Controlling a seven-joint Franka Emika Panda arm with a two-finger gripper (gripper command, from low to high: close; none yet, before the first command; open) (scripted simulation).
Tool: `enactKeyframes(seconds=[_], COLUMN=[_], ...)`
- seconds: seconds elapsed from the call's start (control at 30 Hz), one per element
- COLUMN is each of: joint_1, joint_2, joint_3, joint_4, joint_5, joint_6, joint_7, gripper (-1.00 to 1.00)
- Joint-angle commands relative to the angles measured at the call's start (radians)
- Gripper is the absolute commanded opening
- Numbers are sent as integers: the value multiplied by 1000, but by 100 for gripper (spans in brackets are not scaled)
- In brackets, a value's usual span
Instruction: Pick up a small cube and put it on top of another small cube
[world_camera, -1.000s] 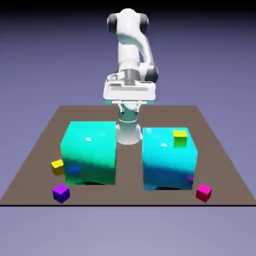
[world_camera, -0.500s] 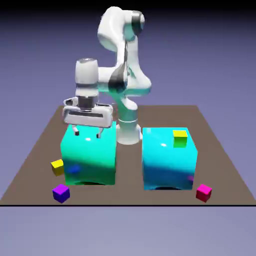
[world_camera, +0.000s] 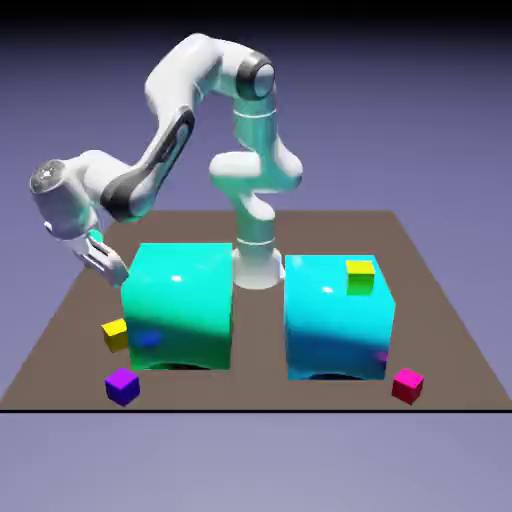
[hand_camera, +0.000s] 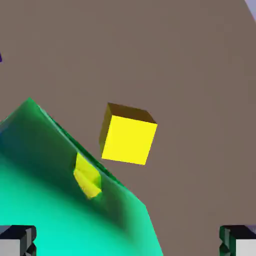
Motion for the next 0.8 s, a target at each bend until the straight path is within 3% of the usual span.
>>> enactKeyframes(seconds=[0.0,0.4,0.57,0.6,0.77], joint_1=[-22,-283,-256,-256,-281], joint_2=[36,462,485,485,464], joint_3=[8,99,122,122,98], joint_4=[25,324,187,187,328], joint_5=[25,320,352,352,328], joint_6=[-22,-284,-135,-135,-287], joint_7=[-10,-128,-153,-153,-119], gripper=[0,0,0,-100,-100])
